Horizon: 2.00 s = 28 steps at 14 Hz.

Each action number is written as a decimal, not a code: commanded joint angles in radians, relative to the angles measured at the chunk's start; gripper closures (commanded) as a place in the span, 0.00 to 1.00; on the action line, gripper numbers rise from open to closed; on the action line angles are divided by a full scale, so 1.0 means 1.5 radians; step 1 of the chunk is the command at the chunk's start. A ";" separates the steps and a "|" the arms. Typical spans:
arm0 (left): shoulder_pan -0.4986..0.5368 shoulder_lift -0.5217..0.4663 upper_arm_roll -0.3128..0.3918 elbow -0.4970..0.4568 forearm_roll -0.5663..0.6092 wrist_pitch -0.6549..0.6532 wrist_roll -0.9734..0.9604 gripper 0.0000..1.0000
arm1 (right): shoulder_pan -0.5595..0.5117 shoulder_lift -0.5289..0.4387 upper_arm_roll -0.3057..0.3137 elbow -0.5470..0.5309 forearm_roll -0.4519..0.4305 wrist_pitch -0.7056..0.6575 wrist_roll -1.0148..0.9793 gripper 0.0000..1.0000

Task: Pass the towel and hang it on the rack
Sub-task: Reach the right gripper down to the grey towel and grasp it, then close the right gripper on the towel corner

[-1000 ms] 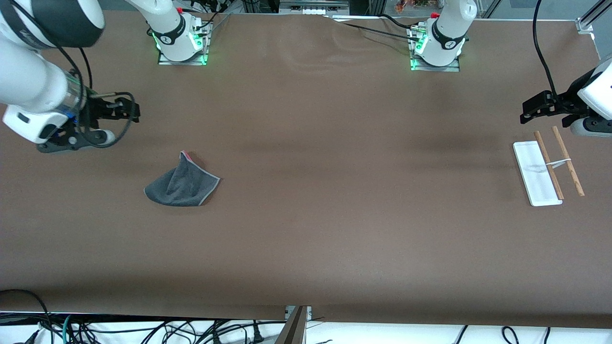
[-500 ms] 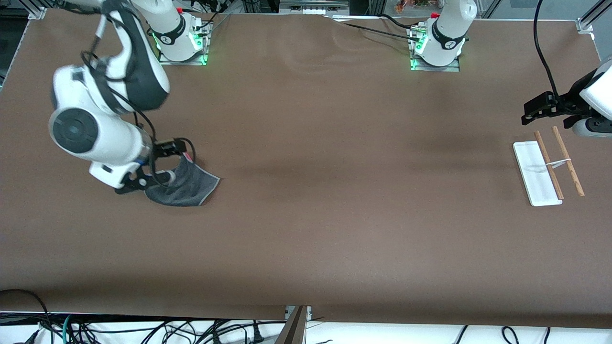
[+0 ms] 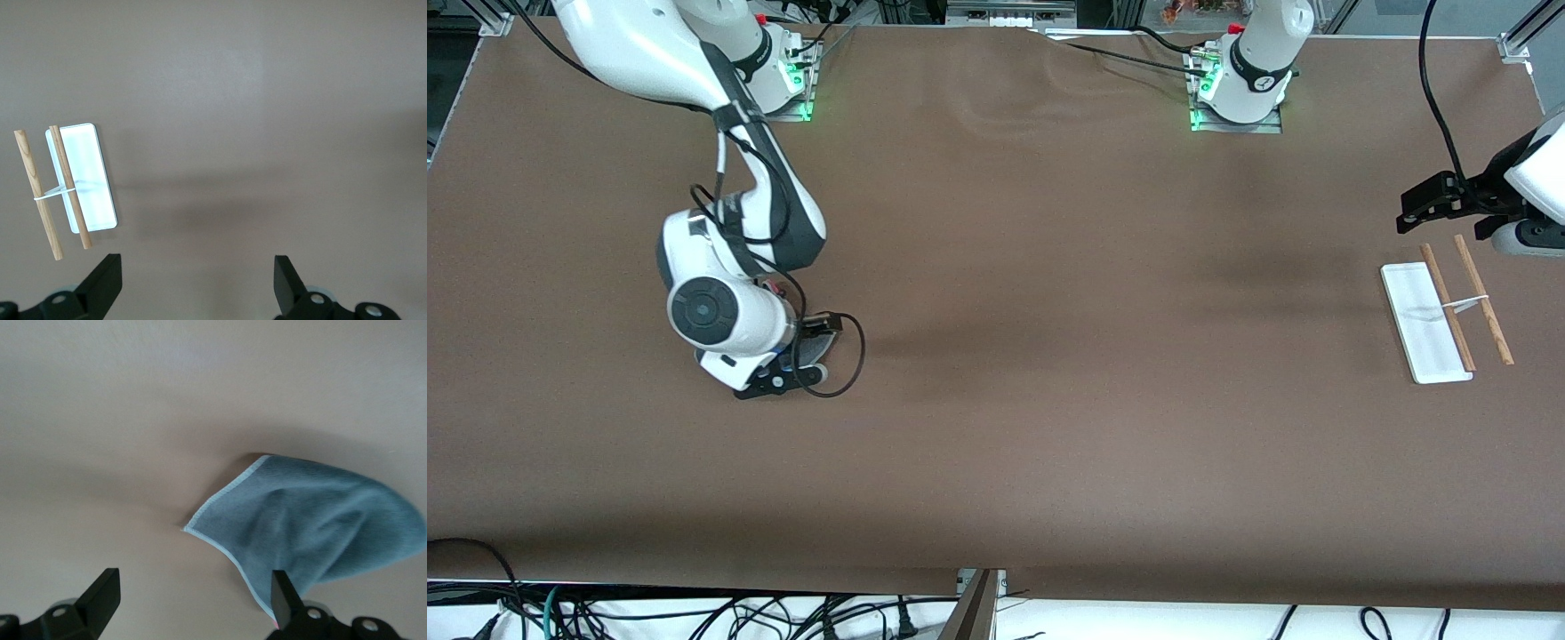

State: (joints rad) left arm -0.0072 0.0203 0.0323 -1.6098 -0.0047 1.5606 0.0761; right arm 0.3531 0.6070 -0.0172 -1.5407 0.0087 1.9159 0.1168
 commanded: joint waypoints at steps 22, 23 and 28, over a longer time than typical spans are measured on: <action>-0.002 0.006 -0.001 0.017 0.016 -0.001 0.007 0.00 | 0.003 -0.015 -0.002 -0.247 -0.002 0.283 -0.002 0.65; -0.002 0.006 -0.001 0.017 0.016 -0.001 0.007 0.00 | 0.003 -0.015 -0.002 -0.247 -0.002 0.283 -0.003 0.73; -0.002 0.006 -0.001 0.017 0.016 -0.001 0.007 0.00 | 0.003 -0.020 -0.002 -0.243 -0.002 0.279 -0.003 0.95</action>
State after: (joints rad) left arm -0.0084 0.0203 0.0312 -1.6098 -0.0047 1.5654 0.0761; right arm 0.3545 0.5970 -0.0231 -1.8797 0.0070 2.3274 0.1168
